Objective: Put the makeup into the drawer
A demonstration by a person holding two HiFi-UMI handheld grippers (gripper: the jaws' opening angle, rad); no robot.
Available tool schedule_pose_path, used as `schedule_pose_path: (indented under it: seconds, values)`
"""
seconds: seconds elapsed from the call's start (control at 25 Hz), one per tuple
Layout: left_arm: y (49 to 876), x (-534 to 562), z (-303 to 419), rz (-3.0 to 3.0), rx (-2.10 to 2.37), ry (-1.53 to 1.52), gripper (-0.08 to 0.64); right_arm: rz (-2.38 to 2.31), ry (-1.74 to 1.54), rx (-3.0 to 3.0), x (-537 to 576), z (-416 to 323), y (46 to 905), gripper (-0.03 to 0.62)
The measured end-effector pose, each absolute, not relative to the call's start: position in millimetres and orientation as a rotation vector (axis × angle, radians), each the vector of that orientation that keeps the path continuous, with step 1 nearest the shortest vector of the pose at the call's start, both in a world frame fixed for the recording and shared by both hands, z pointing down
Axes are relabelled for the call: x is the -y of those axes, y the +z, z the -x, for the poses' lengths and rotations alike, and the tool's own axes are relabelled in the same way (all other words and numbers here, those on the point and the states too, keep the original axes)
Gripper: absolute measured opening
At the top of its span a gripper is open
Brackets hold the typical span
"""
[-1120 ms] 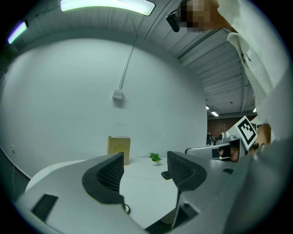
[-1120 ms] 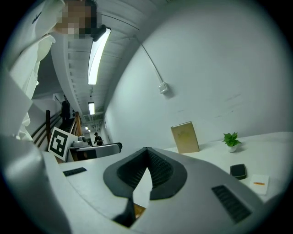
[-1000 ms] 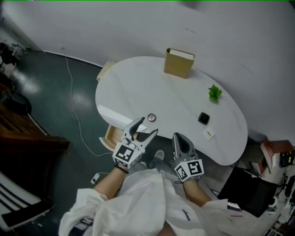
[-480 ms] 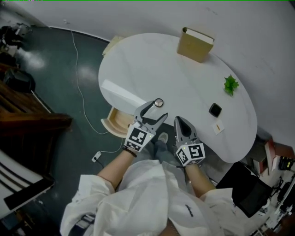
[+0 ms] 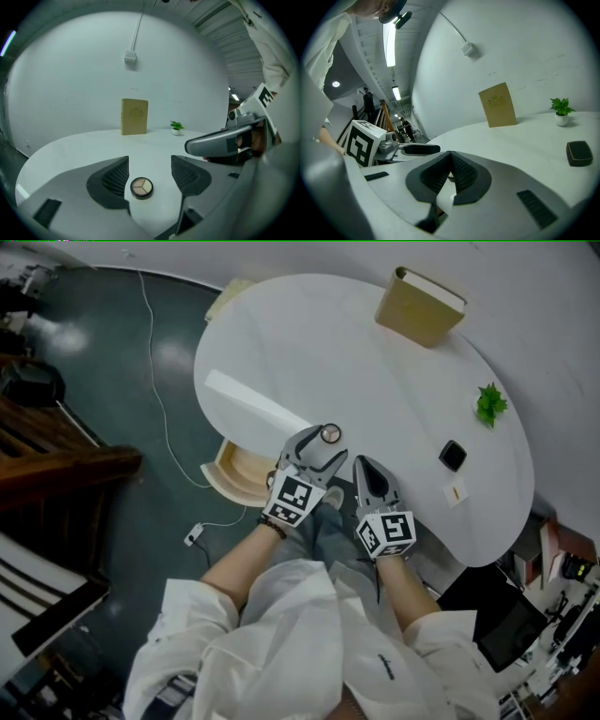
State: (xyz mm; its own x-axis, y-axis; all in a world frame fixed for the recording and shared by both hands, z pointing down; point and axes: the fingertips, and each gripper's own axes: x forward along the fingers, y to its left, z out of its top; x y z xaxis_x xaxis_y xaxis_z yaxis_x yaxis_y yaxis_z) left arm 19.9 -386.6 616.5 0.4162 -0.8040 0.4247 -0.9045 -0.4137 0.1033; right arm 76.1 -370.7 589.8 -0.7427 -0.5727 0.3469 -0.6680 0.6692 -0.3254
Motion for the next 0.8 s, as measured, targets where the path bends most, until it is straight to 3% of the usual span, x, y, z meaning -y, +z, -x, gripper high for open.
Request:
schedule_pose_path:
  seconds: [0.8]
  values:
    - [698.5, 410.6, -21.2, -2.211, 1.433, 0.718, 0.284, -0.957, 0.697, 2.619, 377.3, -63.9, 633.7, 0.017]
